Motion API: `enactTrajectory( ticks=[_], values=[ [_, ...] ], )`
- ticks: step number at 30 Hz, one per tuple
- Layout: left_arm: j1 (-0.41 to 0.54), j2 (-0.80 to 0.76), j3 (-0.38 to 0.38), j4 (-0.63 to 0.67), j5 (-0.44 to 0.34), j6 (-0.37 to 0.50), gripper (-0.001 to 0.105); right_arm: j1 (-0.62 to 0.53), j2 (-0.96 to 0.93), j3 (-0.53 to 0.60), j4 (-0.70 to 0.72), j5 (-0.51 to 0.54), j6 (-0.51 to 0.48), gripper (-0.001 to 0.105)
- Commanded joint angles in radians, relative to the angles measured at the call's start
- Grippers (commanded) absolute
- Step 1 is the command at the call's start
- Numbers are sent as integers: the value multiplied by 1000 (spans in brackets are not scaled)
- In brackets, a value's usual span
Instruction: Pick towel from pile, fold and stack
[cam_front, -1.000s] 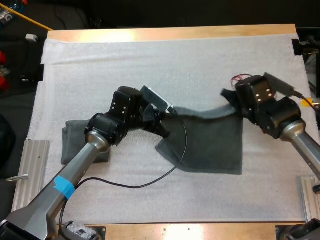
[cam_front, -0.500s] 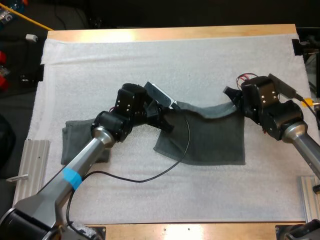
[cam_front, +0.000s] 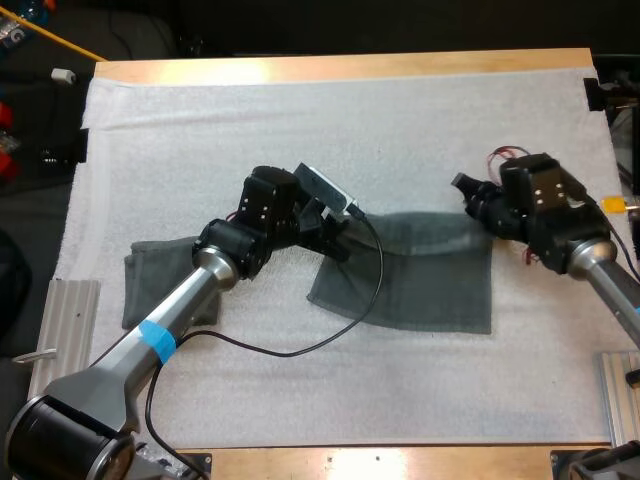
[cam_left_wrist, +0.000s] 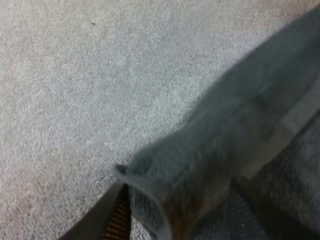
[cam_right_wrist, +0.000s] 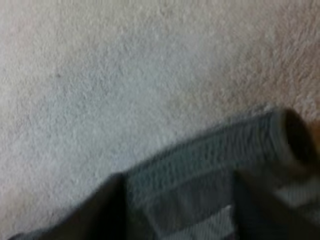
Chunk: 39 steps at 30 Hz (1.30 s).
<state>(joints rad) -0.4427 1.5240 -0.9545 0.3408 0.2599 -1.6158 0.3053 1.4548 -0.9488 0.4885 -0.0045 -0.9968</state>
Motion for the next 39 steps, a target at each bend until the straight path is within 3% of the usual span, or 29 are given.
enactTrajectory(
  ticks=[1, 10, 16, 28, 32, 39],
  values=[
    [1, -6, -2, 5, 6, -1, 46, -2, -14, -2, -13, -18, -23, 63],
    [1, -131, -2, 143, 6, 5, 46, 12, -113, -2, 41, -66, -216, 63],
    [1, -305, -2, 316, 6, 17, 46, 56, -212, -2, 170, -112, -340, 62],
    [1, -636, -2, 652, 9, 20, 46, 235, -329, -21, 420, -112, -376, 2],
    [1, -715, -2, 732, 60, 15, 46, 284, -325, -24, 428, -112, -376, 0],
    [1, -746, -2, 802, 67, -10, 46, 288, -233, -71, 455, -117, -368, 0]
  ],
)
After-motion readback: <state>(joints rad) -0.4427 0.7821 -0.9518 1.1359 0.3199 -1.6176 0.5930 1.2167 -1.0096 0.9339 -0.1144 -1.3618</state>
